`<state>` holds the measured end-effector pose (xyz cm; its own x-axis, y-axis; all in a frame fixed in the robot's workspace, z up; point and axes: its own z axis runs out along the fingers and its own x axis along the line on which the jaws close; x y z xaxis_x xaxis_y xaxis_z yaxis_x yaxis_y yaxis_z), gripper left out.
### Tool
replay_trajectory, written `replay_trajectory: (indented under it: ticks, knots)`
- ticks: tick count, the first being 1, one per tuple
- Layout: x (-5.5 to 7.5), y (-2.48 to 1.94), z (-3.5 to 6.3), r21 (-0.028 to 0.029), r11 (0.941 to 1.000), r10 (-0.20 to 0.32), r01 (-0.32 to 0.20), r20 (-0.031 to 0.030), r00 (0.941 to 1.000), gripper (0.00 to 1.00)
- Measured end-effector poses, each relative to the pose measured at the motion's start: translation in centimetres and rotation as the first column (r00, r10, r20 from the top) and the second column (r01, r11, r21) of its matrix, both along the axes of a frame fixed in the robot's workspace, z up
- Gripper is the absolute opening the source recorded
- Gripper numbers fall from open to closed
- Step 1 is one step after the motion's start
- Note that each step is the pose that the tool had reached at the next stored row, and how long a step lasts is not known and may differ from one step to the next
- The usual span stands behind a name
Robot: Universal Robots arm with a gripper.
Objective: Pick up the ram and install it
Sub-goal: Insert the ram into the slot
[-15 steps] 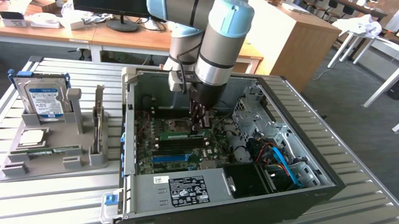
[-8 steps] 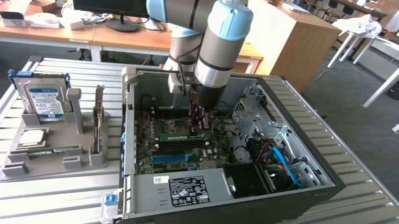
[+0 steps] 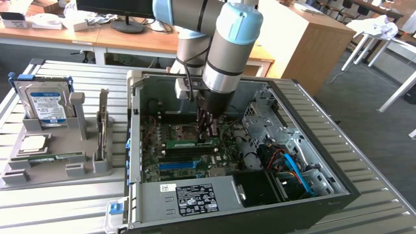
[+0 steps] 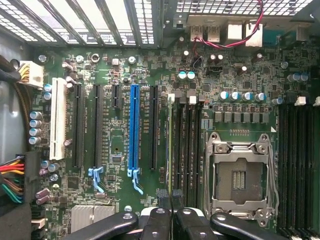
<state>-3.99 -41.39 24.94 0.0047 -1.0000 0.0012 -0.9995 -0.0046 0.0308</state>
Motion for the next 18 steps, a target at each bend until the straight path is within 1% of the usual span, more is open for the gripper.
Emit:
replay_trajectory:
  ticks: [7, 18]
  knots:
    - [0.0, -0.02, -0.04, 0.0001, 0.9999, -0.017, 0.017, 0.0, 0.9999, 0.12]
    - [0.27, -0.08, -0.13, 0.0003, 0.9998, -0.018, 0.018, 0.0001, 0.9998, 0.12]
